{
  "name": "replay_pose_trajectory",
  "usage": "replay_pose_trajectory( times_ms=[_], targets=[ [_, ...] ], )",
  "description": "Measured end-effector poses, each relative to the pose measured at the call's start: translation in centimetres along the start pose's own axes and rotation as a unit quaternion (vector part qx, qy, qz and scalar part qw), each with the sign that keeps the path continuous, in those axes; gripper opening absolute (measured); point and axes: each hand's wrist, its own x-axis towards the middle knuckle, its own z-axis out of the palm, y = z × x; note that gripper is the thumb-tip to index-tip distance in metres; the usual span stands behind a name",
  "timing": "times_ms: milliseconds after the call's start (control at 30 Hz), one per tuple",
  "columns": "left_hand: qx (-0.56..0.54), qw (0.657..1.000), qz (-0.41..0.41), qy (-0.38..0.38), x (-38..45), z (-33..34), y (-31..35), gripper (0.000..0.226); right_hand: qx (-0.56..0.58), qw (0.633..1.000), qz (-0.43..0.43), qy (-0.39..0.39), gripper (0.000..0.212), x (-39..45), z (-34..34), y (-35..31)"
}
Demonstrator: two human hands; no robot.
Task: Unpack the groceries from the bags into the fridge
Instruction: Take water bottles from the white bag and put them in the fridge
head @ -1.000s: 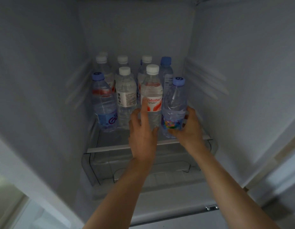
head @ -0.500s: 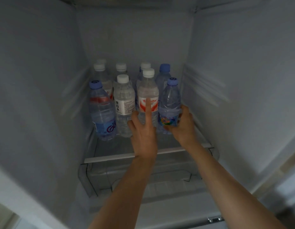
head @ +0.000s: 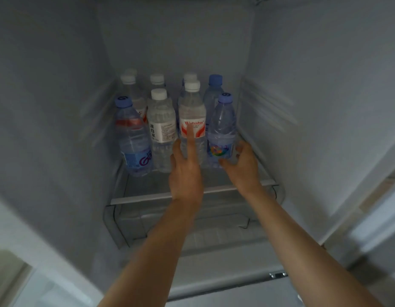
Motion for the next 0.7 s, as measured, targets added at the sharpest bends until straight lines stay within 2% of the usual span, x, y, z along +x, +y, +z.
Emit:
replay_pose_trajectory(
  times_ms=[100,233,467,700],
  targets=[
    [-0.044,0.999,0.012,-0.002,-1.2,-1.3,-0.5,0.084,0.007,1.000,-0.011,0.005,0.043,-2.6,-1.2,-0.6],
    [-0.062,0.997,0.034,0.016,-4.5,-4.2,-0.5,0.057,-0.007,1.000,-0.028,0.008,0.041,-6.9,-3.0,-1.0],
    [-0.102,0.995,-0.011,0.014,-14.7,-10.1,0.3,0.027,-0.007,0.998,-0.058,-0.017,0.042,-16.7,-6.0,-0.9],
    [-0.143,0.988,-0.047,-0.030,-24.3,-13.5,0.3,0.020,0.005,0.997,-0.035,-0.072,0.039,-27.6,-9.5,0.4]
  ],
)
